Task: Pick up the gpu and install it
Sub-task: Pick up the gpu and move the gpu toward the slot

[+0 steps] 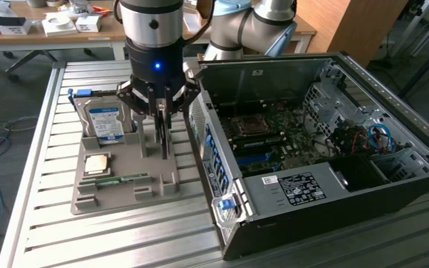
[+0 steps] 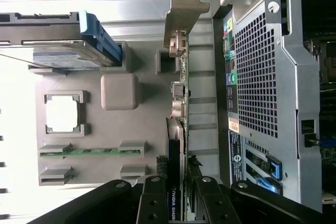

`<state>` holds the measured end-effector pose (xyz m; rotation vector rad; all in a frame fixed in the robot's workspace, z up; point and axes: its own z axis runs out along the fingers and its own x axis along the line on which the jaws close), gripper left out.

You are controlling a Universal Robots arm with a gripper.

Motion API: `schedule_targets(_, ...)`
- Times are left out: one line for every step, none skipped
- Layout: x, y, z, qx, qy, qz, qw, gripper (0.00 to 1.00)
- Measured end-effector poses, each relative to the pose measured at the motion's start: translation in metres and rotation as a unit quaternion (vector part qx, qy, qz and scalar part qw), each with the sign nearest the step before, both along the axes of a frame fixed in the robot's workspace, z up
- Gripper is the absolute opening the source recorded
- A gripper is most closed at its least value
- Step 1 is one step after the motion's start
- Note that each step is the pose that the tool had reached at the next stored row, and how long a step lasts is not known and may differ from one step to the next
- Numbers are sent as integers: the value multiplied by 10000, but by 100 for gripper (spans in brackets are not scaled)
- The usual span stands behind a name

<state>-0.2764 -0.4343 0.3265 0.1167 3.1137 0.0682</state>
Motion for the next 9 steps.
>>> schedule_targets(0,0,17,0,0,0,10000,26)
schedule_targets(0,0,34,0,0,0,10000,26)
schedule_targets(0,0,52,0,0,0,10000,26)
schedule_targets(0,0,69,0,0,0,10000,26)
schedule_targets(0,0,87,0,0,0,10000,26)
schedule_targets(0,0,106,0,0,0,10000,26)
schedule_targets(0,0,123,0,0,0,10000,26)
schedule_targets(0,0,141,0,0,0,10000,26)
schedule_targets(0,0,158,0,0,0,10000,26)
